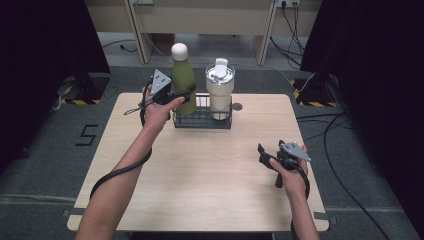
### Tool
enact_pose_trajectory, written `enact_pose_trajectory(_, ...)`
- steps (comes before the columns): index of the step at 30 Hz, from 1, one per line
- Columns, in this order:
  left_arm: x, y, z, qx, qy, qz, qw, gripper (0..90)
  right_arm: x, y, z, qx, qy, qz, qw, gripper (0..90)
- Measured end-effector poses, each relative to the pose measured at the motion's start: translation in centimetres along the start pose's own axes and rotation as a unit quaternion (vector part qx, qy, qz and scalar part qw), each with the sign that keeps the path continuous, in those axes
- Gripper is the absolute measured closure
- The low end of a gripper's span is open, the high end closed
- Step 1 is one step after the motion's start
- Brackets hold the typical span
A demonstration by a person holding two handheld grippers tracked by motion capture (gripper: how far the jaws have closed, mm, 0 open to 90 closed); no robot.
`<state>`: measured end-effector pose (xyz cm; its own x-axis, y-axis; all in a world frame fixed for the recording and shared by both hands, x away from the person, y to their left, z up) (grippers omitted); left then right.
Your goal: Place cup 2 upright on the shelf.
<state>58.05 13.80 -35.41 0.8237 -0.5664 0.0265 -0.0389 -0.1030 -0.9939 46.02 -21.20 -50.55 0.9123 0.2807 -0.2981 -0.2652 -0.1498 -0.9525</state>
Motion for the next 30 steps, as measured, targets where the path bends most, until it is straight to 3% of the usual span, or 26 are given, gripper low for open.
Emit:
enact_pose_trajectory(13, 1.0, -0.2, 0.3, -0.006, -0.007, -0.003, 1.0000, 20.8, 0.1, 0.1, 0.0, 0.000, 0.000, 0.001, 1.0000, 14.9)
enact_pose_trajectory(30, 2.7, 0.2, 1.3, -0.012, -0.031, 0.004, 0.9994, 20.8, 0.0, 0.2, -0.2, 0.003, 0.001, 0.002, 1.0000, 14.9)
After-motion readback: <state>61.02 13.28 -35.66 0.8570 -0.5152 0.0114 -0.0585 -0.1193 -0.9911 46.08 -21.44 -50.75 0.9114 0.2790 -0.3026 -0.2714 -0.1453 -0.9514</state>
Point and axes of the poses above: each handheld gripper's, and its own axes: x roughly forward along the jaws, y roughly out of its underside, z roughly to its left, the point moved 5 cm from there along x, roughly forward along the jaws, and after that the axes turned 9 degrees about -x, right-handed, at the moved point
